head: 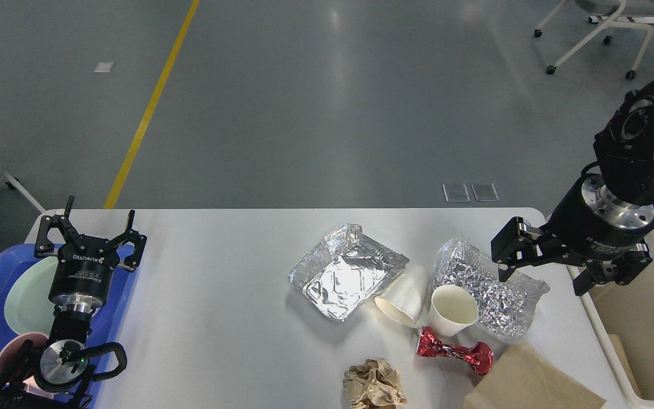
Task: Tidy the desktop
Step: 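Lower the right gripper toward the brown paper bag at the table edge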
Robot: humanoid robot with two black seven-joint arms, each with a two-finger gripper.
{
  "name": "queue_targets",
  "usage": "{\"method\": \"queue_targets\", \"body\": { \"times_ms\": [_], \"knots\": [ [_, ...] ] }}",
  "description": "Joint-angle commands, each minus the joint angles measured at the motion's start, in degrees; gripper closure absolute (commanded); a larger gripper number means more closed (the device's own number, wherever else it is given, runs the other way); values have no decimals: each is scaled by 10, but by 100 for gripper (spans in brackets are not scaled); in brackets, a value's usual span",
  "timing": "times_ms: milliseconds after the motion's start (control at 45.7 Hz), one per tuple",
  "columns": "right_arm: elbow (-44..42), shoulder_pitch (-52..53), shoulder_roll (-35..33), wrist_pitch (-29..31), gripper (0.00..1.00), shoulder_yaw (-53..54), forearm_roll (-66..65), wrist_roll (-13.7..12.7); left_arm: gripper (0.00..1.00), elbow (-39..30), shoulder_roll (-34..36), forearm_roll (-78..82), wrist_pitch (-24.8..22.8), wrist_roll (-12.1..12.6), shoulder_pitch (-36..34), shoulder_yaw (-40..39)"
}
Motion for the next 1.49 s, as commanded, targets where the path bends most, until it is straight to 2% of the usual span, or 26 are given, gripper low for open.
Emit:
{"method": "queue_targets", "body": {
  "times_ms": [0,307,504,723,1051,1204,1292,1467],
  "knots": [
    [0,3,4,0,0,3,1,0,4,0,0,0,0,0,0,0],
    [-1,5,25,0,0,3,2,0,4,0,0,0,1,-1,0,0],
    [-1,3,25,0,0,-1,0,0,4,0,0,0,0,0,0,0],
    [-1,4,-5,0,0,4,3,0,4,1,0,0,0,0,0,0],
    [-1,6,9,4,0,-6,0,-9,4,0,0,0,0,0,0,0],
    [-1,-4,4,-8,0,-14,6,-21,4,0,0,0,0,0,0,0],
    [-1,-6,-23,-19,1,-26,11,-21,4,0,0,0,0,-1,0,0],
    [0,-72,-40,-82,1,-30,25,-32,4,0,0,0,0,0,0,0]
  ]
}}
